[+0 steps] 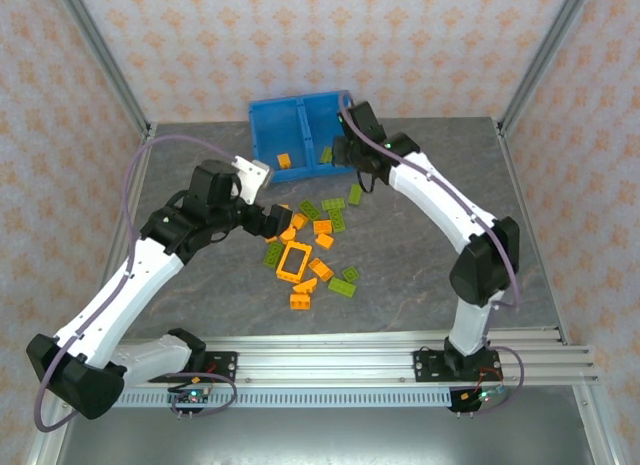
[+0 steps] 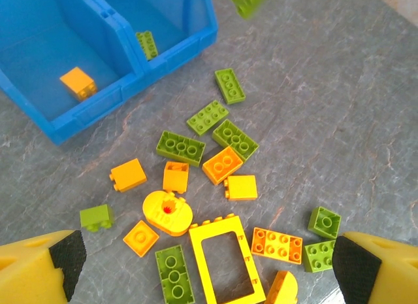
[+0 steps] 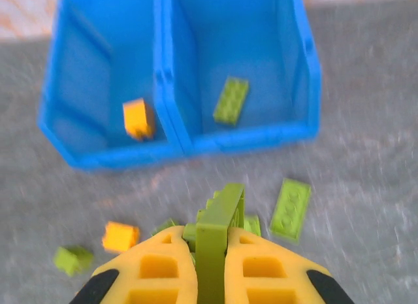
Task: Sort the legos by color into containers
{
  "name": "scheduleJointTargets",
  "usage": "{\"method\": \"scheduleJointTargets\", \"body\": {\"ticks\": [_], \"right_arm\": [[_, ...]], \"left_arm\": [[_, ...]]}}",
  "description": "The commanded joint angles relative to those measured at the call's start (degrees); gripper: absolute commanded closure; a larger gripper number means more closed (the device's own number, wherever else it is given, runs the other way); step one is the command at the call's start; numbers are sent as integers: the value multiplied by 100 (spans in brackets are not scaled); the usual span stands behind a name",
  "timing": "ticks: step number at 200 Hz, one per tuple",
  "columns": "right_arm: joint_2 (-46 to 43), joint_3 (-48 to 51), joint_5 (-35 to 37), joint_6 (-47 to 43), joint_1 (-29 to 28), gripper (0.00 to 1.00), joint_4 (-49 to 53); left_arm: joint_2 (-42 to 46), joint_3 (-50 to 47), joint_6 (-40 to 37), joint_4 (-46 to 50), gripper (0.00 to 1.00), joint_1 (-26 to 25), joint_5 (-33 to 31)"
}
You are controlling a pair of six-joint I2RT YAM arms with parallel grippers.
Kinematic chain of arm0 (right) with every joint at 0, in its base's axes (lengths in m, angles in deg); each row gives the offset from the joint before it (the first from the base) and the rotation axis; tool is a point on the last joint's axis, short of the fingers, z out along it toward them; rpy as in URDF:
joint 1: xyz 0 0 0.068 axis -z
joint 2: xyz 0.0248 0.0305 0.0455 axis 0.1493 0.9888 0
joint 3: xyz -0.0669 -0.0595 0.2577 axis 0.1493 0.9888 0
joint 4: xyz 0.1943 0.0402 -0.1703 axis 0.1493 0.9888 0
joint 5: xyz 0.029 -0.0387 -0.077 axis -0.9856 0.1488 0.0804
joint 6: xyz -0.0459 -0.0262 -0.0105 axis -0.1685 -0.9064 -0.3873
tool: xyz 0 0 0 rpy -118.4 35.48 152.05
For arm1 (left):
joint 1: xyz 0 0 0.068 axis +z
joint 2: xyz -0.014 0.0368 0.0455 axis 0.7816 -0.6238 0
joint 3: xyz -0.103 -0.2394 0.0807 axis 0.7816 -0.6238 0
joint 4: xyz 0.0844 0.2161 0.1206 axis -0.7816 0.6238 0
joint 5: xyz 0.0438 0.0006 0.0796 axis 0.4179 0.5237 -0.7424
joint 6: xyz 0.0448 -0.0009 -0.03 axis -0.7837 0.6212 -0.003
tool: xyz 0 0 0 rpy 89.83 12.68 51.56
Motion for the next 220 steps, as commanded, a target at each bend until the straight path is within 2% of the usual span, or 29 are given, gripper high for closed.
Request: {"method": "scheduleJointTargets", "body": {"ticks": [1,32,48,89,111,131,142,150,190,220], "right_arm": [[984,-1155,429,146,171,100,71],[2735,-3390,621,176,388,100,830],[3411,-4221,702,101,433,100,1084],[3990,-4156,176,1,498,100,541],[4242,-4347,56,-15,495,95,473],[4307,-4417,105,66,500,82,473],[4301,-4439,46,116,503,65,504],[4262,-4458,-2,141,504,58,549],[3737,-4421,-39,136,504,56,822],[2792,-3937,-195,181,498,56,1164]], "left_arm": [[46,9,-130,-186,0,19,137],[47,40,-172,-79,0,48,-103],[42,41,-174,-62,0,49,-163],[-68,32,-134,-79,0,60,-175],[-215,62,-150,-16,0,56,-210],[-265,58,-138,-34,0,52,-220],[-274,49,-139,-31,0,58,-264],[-274,34,-146,-27,0,54,-312],[-333,-38,-220,-29,0,58,-688],[-353,-74,-144,-82,0,60,-940]]}}
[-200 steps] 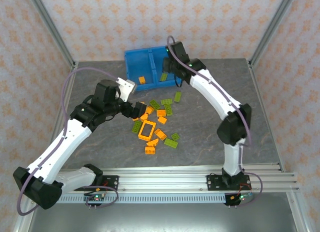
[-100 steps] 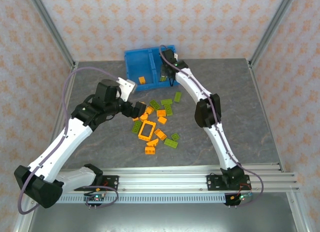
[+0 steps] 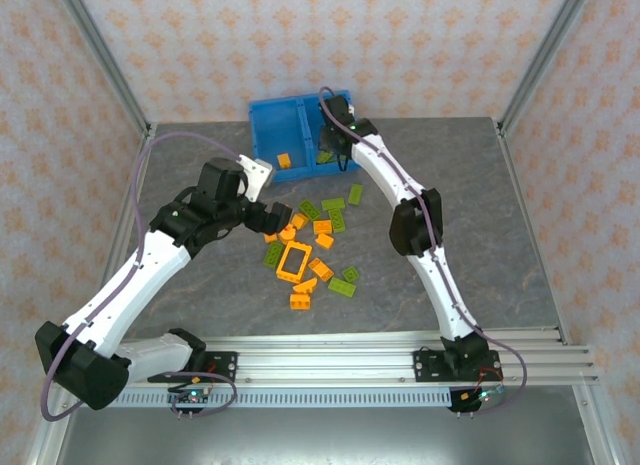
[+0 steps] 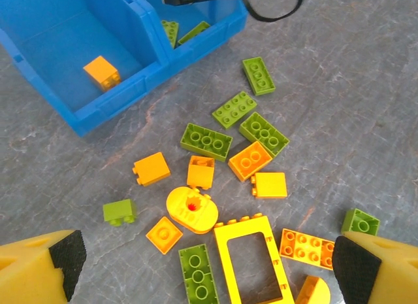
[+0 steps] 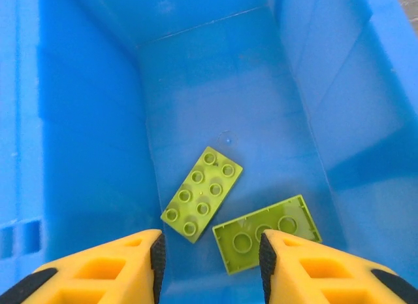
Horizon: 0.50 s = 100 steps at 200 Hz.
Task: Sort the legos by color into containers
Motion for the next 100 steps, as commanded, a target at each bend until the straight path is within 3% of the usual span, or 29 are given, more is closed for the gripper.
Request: {"method": "scheduleJointTargets", "body": {"ticks": [1,33,47,72,100], "right_arm": [[-1335,304,-99,74,-19,56,364],[-3211,2454,-686,96,-23,52,3],[-4262,3674,-1083,25,-30,42,-561],[-5990,5520,-1336,60,-38,22,-1201],[-7530,6899,-1685,134,-61,12,-1338]], "left_arm": [[-30,-74,-30,-65,0,45,-410],[-227,97,780,113,0,152,-1226],[-411,164,1274,220,0,177,-1475],[-798,33,1930,132,0,256,-1500],[-1452,-19,2142,-24,0,526,-1223]]}}
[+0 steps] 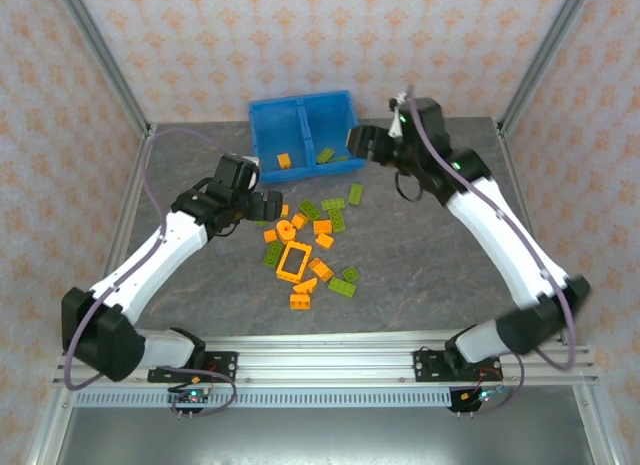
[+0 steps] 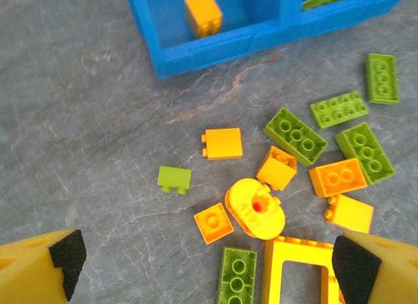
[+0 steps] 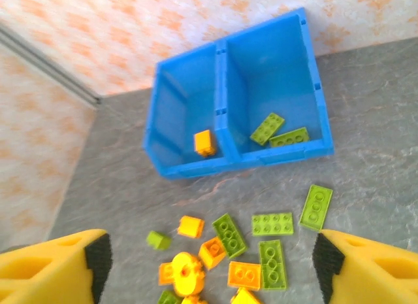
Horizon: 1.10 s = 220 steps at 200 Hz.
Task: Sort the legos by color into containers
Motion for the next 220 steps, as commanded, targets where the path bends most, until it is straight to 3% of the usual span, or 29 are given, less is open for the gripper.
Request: {"method": "scheduleJointTargets", "body": {"ticks": [1,21,63,85,154,196,220], "right_arm": [[-787,1031,-464,60,-50,11,-267],[-1513,1614,-805,125,-54,0,-155],[-1882,2116,-2073,338,-228,1,185],[-1948,2291,-1912,511,-445,1,221],[-2104,2471,-1533,801,-497,1,105],[-2043,2458,-1491,852,-504,1,58],[-1994,2420,-1470,863,-505,1,41]], "left_arm": [[-461,-35,513,-57,0,230,-10],[-1069,103,394,-121,0,356,314],[-2179,236,423,-639,0,459,265],[-2619,360,358,-893,6,482,160],[-3217,815,86,-837,38,526,-14],[-2998,438,29,-850,39,532,-164],[-3081,387,-34,-796,48,543,-216]]}}
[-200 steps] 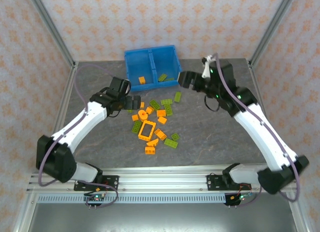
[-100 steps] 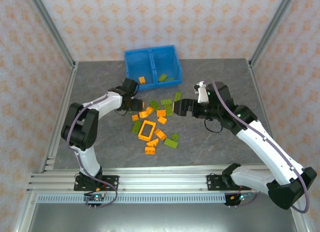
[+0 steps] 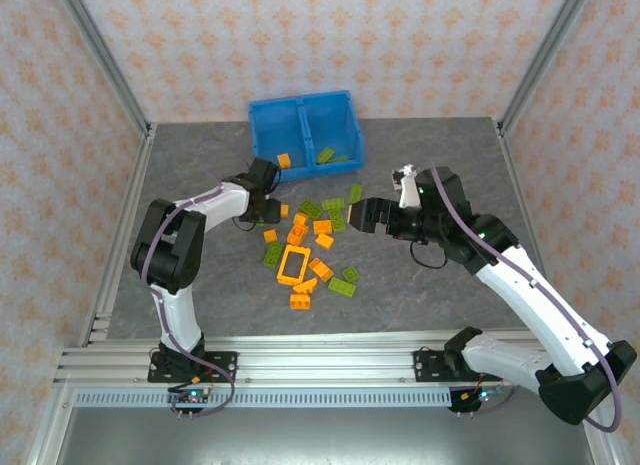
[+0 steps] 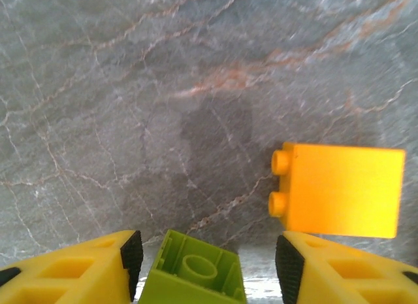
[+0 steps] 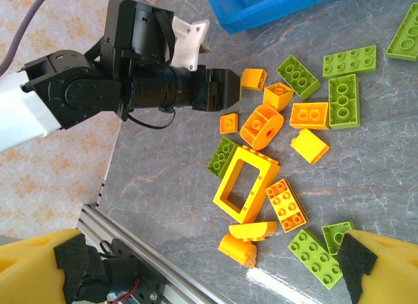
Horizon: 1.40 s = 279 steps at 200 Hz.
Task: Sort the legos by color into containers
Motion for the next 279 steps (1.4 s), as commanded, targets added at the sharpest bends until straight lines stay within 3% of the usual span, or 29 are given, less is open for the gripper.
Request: {"method": "scheduleJointTargets", "body": {"ticks": [1,27,47,80,98,121,140,206,252,279], "right_arm": [[15,-20,152,94,-44,1,-151],[44,-32,204,146,-43,1,-148],[25,-7,282,217,-42,1,-127],[-69,4,530,288,-39,1,-72],[-144,46,753,335,-43,1,-115],[-176,117,922,414,-42,1,-225],[-184,164,969,515,-43,1,-292],[-575,296,1245,590,-41,1,-91],[-633,366,1374,498,-44,1,72],[-651,336,1399,478,-43,1,104]], "left_arm": [[128,-101,-139,92,49,58,-292],[77,-106,-118,51,67,57,-240],[185,-130,-72,-14,74,58,-119],[1047,-88,215,43,74,-33,446],[1580,156,298,-48,74,-404,482],[1569,892,94,-153,73,-1003,174],[1091,1489,-39,-418,73,-1221,20],[-1508,4487,-512,-221,73,-1216,-297],[-3461,7555,-652,908,73,-1216,-752],[-4154,8649,-523,1142,65,-1214,-1055]]}}
